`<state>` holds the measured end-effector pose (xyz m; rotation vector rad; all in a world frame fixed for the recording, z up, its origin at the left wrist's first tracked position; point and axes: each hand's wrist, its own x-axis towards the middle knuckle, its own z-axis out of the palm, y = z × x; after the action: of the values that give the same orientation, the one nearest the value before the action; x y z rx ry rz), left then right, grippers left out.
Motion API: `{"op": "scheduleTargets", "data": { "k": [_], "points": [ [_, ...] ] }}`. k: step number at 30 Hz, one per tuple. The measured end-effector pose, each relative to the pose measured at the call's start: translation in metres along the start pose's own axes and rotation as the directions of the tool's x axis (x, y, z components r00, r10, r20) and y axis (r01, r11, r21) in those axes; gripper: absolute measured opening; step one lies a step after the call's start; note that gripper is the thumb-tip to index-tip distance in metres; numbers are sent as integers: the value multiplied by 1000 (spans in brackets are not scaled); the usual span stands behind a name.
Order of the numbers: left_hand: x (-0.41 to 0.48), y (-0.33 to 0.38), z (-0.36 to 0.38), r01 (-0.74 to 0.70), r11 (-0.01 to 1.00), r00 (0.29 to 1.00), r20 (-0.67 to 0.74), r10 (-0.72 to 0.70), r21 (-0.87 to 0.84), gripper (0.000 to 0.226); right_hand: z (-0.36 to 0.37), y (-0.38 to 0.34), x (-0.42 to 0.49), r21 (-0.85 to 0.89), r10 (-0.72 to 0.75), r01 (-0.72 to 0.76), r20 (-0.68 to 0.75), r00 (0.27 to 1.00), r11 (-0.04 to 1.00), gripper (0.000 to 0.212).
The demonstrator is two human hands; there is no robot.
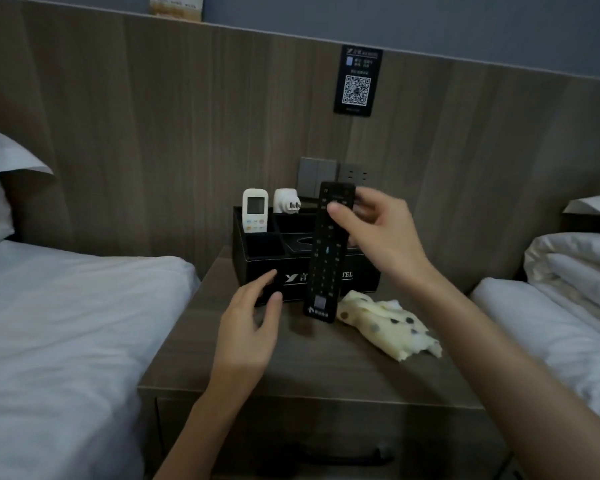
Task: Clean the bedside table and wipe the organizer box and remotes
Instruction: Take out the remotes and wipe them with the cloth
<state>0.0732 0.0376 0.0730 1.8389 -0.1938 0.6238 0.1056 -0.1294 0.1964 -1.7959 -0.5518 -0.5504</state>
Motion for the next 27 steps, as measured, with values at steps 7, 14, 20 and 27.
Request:
{"op": "scheduleTargets", "data": {
  "k": [7, 14, 20, 27],
  "points": [
    [-20, 30, 29, 314, 857, 906, 398, -143, -408, 29, -18, 21, -45, 148, 190, -189, 11, 982, 971, 10],
    [-18, 34, 36, 590, 636, 741, 647, -180, -498, 39, -29, 49, -53, 295, 290, -270, -26, 957, 917, 18],
    [-12, 27, 36, 629, 579, 722, 666, -188, -519, 45, -41, 98, -54, 15, 260, -259, -84, 962, 966, 39],
    [-1, 19, 26, 577, 588, 788, 577, -216, -567, 43, -38, 141, -69, -781, 367, -24, 266, 891, 624, 54]
  ]
}}
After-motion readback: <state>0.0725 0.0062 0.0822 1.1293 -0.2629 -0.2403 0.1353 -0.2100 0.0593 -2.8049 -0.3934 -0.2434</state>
